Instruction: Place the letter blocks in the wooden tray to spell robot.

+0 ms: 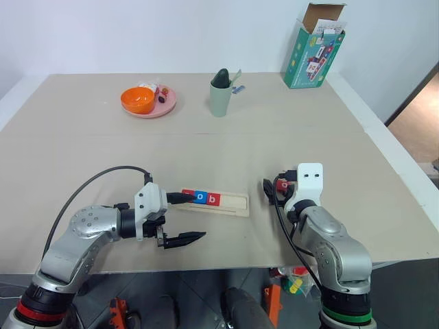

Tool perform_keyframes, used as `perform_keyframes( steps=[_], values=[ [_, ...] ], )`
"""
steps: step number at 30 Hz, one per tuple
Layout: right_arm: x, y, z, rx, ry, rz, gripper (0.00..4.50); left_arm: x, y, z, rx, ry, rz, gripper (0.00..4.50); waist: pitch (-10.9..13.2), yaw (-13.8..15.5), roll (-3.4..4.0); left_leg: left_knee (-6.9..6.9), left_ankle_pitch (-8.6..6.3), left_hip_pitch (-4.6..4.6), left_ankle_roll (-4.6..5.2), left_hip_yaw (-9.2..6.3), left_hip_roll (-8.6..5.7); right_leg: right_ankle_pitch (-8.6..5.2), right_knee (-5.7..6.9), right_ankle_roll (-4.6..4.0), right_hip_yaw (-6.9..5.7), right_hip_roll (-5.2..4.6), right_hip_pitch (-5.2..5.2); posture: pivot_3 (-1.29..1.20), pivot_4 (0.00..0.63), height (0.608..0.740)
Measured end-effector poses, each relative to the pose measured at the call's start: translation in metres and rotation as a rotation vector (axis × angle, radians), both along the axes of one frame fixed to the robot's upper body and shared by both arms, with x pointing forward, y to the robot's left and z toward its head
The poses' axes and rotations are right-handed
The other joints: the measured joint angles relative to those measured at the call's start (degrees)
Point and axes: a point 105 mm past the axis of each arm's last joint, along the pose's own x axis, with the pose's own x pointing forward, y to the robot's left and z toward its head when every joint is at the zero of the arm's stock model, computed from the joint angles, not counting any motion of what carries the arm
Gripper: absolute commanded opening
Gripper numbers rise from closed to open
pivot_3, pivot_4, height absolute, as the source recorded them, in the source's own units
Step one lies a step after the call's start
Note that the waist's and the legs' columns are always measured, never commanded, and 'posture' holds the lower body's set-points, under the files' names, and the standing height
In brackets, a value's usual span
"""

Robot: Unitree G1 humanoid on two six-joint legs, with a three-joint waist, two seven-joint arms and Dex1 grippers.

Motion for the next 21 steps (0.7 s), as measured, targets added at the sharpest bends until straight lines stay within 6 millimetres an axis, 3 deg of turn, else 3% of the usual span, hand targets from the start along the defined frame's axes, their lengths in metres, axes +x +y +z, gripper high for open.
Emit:
perform_keyframes(
  steps=[8, 9, 17, 21],
  values=[
    [-0.002, 0.001, -0.009, 0.013, 0.025, -0.017, 4.46, 0.0, -0.001, -0.001, 0.006, 0.012, 0.001, 4.5, 0.0, 0.0, -0.01, 0.0, 0.0, 0.0, 0.0, 0.0, 0.0, 0.0, 0.0, 0.0, -0.01, 0.0, 0.01, 0.0, 0.15, 0.74],
    [-0.002, 0.001, -0.009, 0.013, 0.025, -0.017, 3.95, 0.0, -0.001, -0.001, 0.006, 0.014, 0.001, 4.5, 0.0, 0.0, -0.01, 0.0, 0.0, 0.0, 0.0, -0.01, 0.0, 0.0, 0.0, 0.0, -0.02, -0.01, 0.01, 0.0, 0.15, 0.74],
    [-0.001, -0.005, -0.015, -0.004, 0.042, -0.033, 1.28, -0.002, -0.002, 0.001, 0.006, 0.005, -0.007, 4.5, 0.0, 0.0, -0.02, 0.0, 0.0, 0.02, 0.0, -0.01, 0.0, -0.01, 0.0, 0.0, -0.01, 0.0, 0.02, 0.0, 0.15, 0.74],
    [-0.001, -0.004, -0.015, -0.008, 0.042, -0.017, 1.18, -0.004, -0.002, -0.003, 0.006, 0.019, -0.003, 4.5, 0.0, 0.0, -0.02, 0.0, 0.0, 0.03, 0.0, -0.01, 0.01, -0.01, 0.0, -0.01, -0.01, 0.0, 0.02, 0.0, 0.15, 0.74]
  ],
)
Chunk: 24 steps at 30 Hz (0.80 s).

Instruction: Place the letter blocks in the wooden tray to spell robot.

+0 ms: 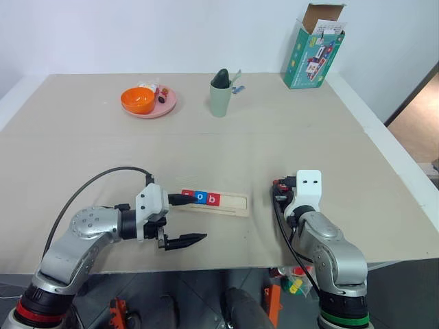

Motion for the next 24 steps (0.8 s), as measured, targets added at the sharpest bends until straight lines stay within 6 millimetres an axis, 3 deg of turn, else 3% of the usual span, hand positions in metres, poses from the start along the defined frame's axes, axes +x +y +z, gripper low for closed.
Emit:
perform_keyframes(
  steps=[3, 13, 22, 24],
  values=[
    [-0.002, 0.003, 0.0, -0.009, 0.002, 0.017, 1.18, -0.001, 0.0, -0.002, 0.0, 0.006, 0.001, 4.5, 0.0, 0.0, 0.0, 0.0, 0.0, 0.0, 0.0, 0.0, 0.0, -0.01, 0.0, 0.0, 0.0, -0.01, 0.0, 0.0, 0.15, 0.74],
    [-0.041, 0.029, 0.013, -0.006, 0.051, 0.174, 1.18, -0.004, 0.005, -0.006, 0.022, 0.015, 0.003, 4.5, 0.0, 0.0, 0.0, -0.03, 0.0, 0.0, -0.01, -0.03, 0.02, -0.08, 0.0, -0.12, -0.03, -0.01, -0.01, 0.0, 0.15, 0.74],
    [-0.048, 0.034, 0.005, -0.028, 0.127, 0.195, 1.18, -0.001, 0.005, -0.004, 0.027, 0.004, 0.006, 4.5, 0.0, 0.0, 0.0, -0.02, 0.0, -0.01, -0.01, -0.01, -0.02, -0.16, 0.0, -0.22, -0.01, -0.04, -0.01, 0.0, 0.15, 0.74],
    [-0.049, 0.034, 0.004, -0.024, 0.134, 0.195, 2.23, -0.001, 0.005, -0.004, 0.027, 0.001, 0.006, 4.5, 0.0, 0.0, 0.0, -0.03, 0.0, -0.01, -0.01, -0.02, -0.01, -0.14, 0.0, -0.2, -0.03, -0.03, -0.01, 0.0, 0.15, 0.74]
  ],
)
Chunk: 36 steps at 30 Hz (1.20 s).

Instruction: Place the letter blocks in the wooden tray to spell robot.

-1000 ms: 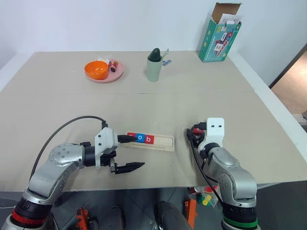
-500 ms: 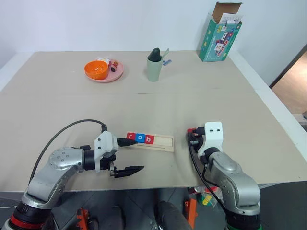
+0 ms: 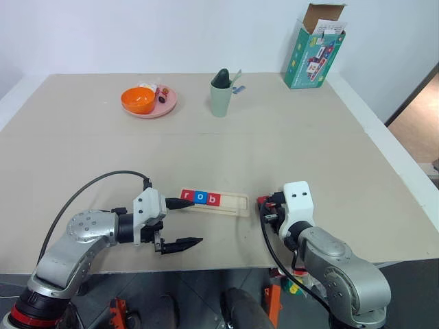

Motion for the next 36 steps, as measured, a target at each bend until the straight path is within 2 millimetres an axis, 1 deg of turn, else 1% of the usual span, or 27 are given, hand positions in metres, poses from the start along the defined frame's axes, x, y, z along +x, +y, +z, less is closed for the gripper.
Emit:
perform_keyframes(
  steps=[3, 5, 6, 7, 9, 10, 12, 13, 14, 15, 16, 17, 18, 19, 21, 24, 28, 30, 33, 36],
  values=[
    [0.0, 0.001, 0.0, 0.009, 0.002, -0.001, 3.32, 0.002, -0.001, 0.003, 0.0, -0.01, 0.0, 4.5, 0.0, 0.0, 0.0, 0.0, 0.0, -0.01, 0.0, -0.02, 0.0, 0.01, 0.0, 0.01, -0.02, 0.0, 0.0, 0.0, 0.15, 0.74],
    [0.001, -0.002, 0.002, 0.01, -0.006, -0.007, 3.99, 0.002, -0.001, 0.004, -0.004, -0.013, 0.001, 4.5, 0.0, 0.0, 0.0, 0.0, 0.0, -0.01, 0.0, 0.0, -0.01, 0.01, 0.0, 0.02, 0.0, -0.01, 0.0, 0.0, 0.15, 0.74],
    [0.001, -0.006, 0.006, 0.017, -0.013, -0.002, 4.33, 0.002, -0.002, 0.004, -0.005, -0.013, 0.002, 4.5, 0.0, 0.0, 0.0, 0.01, 0.0, -0.02, 0.0, 0.0, -0.02, 0.01, 0.0, 0.02, 0.01, -0.02, 0.0, 0.0, 0.15, 0.74],
    [0.001, -0.012, 0.013, 0.01, -0.034, 0.004, 4.43, 0.003, -0.002, 0.004, -0.005, -0.014, 0.002, 4.5, 0.0, 0.0, 0.01, 0.02, 0.0, -0.04, 0.0, 0.01, -0.04, 0.05, -0.01, 0.1, 0.01, -0.03, 0.0, 0.0, 0.15, 0.74],
    [0.003, -0.021, 0.026, -0.002, -0.071, 0.012, 4.43, 0.003, -0.002, 0.005, -0.005, -0.017, 0.0, 4.5, 0.0, 0.0, 0.0, 0.03, 0.0, -0.04, 0.0, 0.01, -0.05, 0.06, -0.02, 0.13, 0.01, -0.04, 0.01, 0.0, 0.15, 0.74],
    [0.004, -0.025, 0.035, -0.003, -0.093, 0.05, 4.43, 0.003, -0.002, 0.006, -0.005, -0.021, -0.003, 4.5, 0.0, 0.0, 0.01, 0.05, 0.0, -0.03, 0.0, 0.04, -0.05, 0.06, -0.02, 0.13, 0.02, -0.03, 0.01, 0.0, 0.15, 0.74],
    [0.008, -0.03, 0.061, -0.025, -0.142, 0.196, 4.43, 0.004, -0.003, 0.008, -0.004, -0.032, -0.012, 4.5, 0.0, 0.0, 0.02, 0.07, 0.0, 0.05, 0.01, 0.07, -0.06, 0.06, -0.03, 0.12, 0.05, -0.03, 0.08, 0.0, 0.15, 0.74],
    [0.009, -0.031, 0.068, -0.032, -0.158, 0.228, 4.43, 0.004, -0.003, 0.009, -0.004, -0.033, -0.014, 4.5, 0.0, 0.0, 0.01, 0.07, 0.0, 0.05, 0.01, 0.06, -0.06, 0.06, -0.03, 0.11, 0.04, -0.03, 0.09, 0.0, 0.15, 0.74],
    [0.012, -0.031, 0.076, -0.05, -0.176, 0.326, 4.43, 0.003, -0.004, 0.009, -0.004, -0.033, -0.02, 4.5, 0.0, 0.0, 0.0, 0.06, 0.0, 0.09, 0.02, 0.03, -0.05, 0.04, -0.03, 0.07, 0.01, -0.01, 0.15, 0.0, 0.15, 0.74],
    [0.017, -0.03, 0.079, -0.096, -0.172, 0.457, 4.43, 0.003, -0.006, 0.009, -0.005, -0.035, -0.033, 4.5, 0.0, 0.0, -0.01, 0.05, -0.01, 0.15, 0.03, 0.06, -0.08, -0.04, -0.06, -0.05, 0.02, -0.02, 0.18, 0.0, 0.15, 0.74],
    [0.02, -0.031, 0.079, -0.114, -0.164, 0.526, 4.43, 0.002, -0.008, 0.009, -0.008, -0.04, -0.044, 4.5, 0.0, 0.0, -0.03, 0.04, -0.01, 0.15, 0.04, 0.06, -0.07, -0.04, -0.08, -0.06, 0.02, -0.02, 0.19, 0.0, 0.15, 0.74],
    [0.023, -0.028, 0.077, -0.126, -0.156, 0.638, 4.43, 0.002, -0.009, 0.009, -0.013, -0.039, -0.05, 4.5, 0.0, 0.0, -0.05, 0.04, -0.01, 0.18, 0.06, 0.06, -0.05, -0.03, -0.1, -0.05, 0.01, 0.01, 0.24, 0.0, 0.15, 0.74],
    [0.024, -0.024, 0.07, -0.137, -0.134, 0.754, 4.43, 0.002, -0.012, 0.009, -0.017, -0.04, -0.058, 4.5, 0.0, -0.1, -0.05, 0.03, -0.02, 0.18, 0.07, 0.07, -0.05, -0.02, -0.11, -0.03, 0.02, 0.01, 0.23, 0.0, 0.15, 0.74],
    [0.024, -0.021, 0.064, -0.138, -0.119, 0.827, 4.43, 0.002, -0.012, 0.009, -0.018, -0.041, -0.061, 4.5, 0.0, -0.1, -0.06, 0.02, -0.06, 0.17, 0.13, 0.05, -0.02, 0.09, -0.1, 0.16, 0.01, 0.05, 0.22, 0.0, 0.15, 0.74],
    [0.025, -0.013, 0.046, -0.145, -0.083, 0.986, 4.43, 0.003, -0.012, 0.008, -0.017, -0.04, -0.057, 4.5, 0.0, -0.1, -0.05, 0.03, -0.16, 0.16, 0.3, 0.05, 0.0, 0.09, -0.1, 0.17, 0.03, 0.09, 0.19, 0.0, 0.15, 0.74],
    [0.029, -0.013, 0.027, -0.208, -0.055, 1.145, 4.43, 0.002, -0.01, 0.006, -0.019, -0.033, -0.046, 4.5, 0.1, -0.1, -0.04, 0.03, -0.2, 0.11, 0.36, 0.05, -0.01, 0.04, -0.1, 0.21, 0.03, 0.07, 0.17, 0.0, 0.15, 0.74],
    [0.044, -0.02, 0.016, -0.27, -0.071, 1.213, 4.43, -0.001, -0.01, 0.004, -0.024, -0.029, -0.029, 4.5, 0.1, 0.1, -0.04, 0.09, -0.22, 0.09, 0.39, 0.08, -0.03, 0.03, -0.11, 0.24, 0.04, 0.01, 0.18, 0.0, 0.15, 0.74],
    [0.049, -0.02, 0.012, -0.276, -0.073, 1.237, 4.43, -0.003, -0.011, 0.004, -0.025, -0.032, -0.031, 4.5, 0.1, 0.1, -0.04, 0.1, -0.22, 0.09, 0.39, 0.07, -0.04, 0.04, -0.09, 0.23, 0.04, 0.0, 0.19, 0.0, 0.15, 0.74],
    [0.053, -0.027, 0.006, -0.291, -0.061, 1.253, 4.43, -0.006, -0.012, 0.005, -0.029, -0.037, -0.026, 4.5, 0.1, 0.1, -0.04, 0.12, -0.22, 0.11, 0.39, 0.07, -0.03, 0.04, -0.08, 0.23, 0.04, 0.0, 0.21, 0.0, 0.15, 0.74],
    [0.053, -0.032, -0.002, -0.295, -0.051, 1.273, 3.63, -0.005, -0.012, 0.005, -0.03, -0.042, -0.017, 4.5, 0.1, 0.1, -0.04, 0.14, -0.22, 0.14, 0.39, 0.07, -0.03, 0.05, -0.06, 0.21, 0.04, 0.0, 0.24, 0.0, 0.15, 0.74]
  ],
)
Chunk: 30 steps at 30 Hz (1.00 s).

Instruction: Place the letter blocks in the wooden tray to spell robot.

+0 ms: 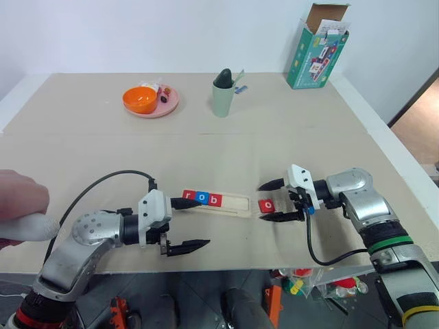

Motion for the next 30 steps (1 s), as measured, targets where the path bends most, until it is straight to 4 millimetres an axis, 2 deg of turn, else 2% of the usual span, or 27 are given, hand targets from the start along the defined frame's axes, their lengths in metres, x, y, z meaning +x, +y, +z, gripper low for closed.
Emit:
perform_keyframes(
  steps=[3, 10, 11, 17, 20, 26, 30],
  values=[
    [0.0, 0.0, 0.0, -0.002, -0.01, 0.023, 3.59, 0.001, 0.0, 0.001, -0.001, -0.004, 0.007, 4.5, 0.0, 0.0, 0.0, 0.03, 0.0, 0.03, 0.0, 0.0, 0.0, 0.03, 0.03, 0.0, 0.01, 0.0, 0.03, 0.0, 0.15, 0.74],
    [0.0, 0.002, -0.003, 0.012, -0.009, 0.05, 1.31, 0.001, 0.0, 0.001, 0.0, -0.005, 0.011, 4.5, 0.0, 0.0, 0.0, 0.09, 0.03, 0.2, -0.03, 0.0, 0.01, 0.09, 0.05, -0.01, 0.03, 0.01, 0.18, 0.0, 0.15, 0.74],
    [0.0, 0.002, -0.003, 0.014, -0.004, 0.047, 1.21, 0.001, 0.0, 0.001, 0.001, -0.005, 0.011, 4.5, 0.0, 0.0, 0.0, 0.1, 0.04, 0.2, -0.04, 0.0, 0.01, 0.1, 0.05, -0.01, 0.03, 0.01, 0.19, 0.0, 0.15, 0.74],
    [0.0, 0.001, -0.002, 0.026, 0.032, 0.027, 1.21, 0.001, 0.0, 0.001, 0.001, -0.008, 0.01, 4.5, 0.0, 0.0, 0.01, 0.11, 0.05, 0.2, -0.05, 0.0, 0.0, 0.11, 0.06, 0.0, 0.03, 0.01, 0.18, 0.0, 0.15, 0.74],
    [0.001, 0.006, 0.008, 0.072, 0.045, 0.002, 1.21, 0.002, 0.0, 0.001, 0.003, -0.009, 0.011, 4.5, 0.0, 0.0, 0.02, 0.09, 0.05, 0.17, -0.05, -0.02, 0.01, 0.11, 0.06, 0.0, 0.02, 0.01, 0.16, 0.0, 0.15, 0.74],
    [-0.003, 0.035, 0.034, 0.151, 0.06, 0.018, 1.21, 0.003, 0.001, 0.0, 0.006, -0.007, 0.017, 4.5, 0.0, 0.0, 0.02, 0.09, 0.05, 0.17, -0.05, -0.06, 0.02, 0.11, 0.08, 0.0, -0.02, 0.03, 0.16, 0.0, 0.15, 0.74],
    [-0.005, 0.055, 0.037, 0.138, 0.053, 0.015, 1.21, 0.003, 0.002, 0.0, 0.007, -0.007, 0.021, 4.5, 0.0, 0.0, 0.02, 0.1, 0.05, 0.14, -0.05, -0.06, 0.0, 0.1, 0.08, 0.01, -0.04, 0.02, 0.15, 0.0, 0.15, 0.74]
  ],
)
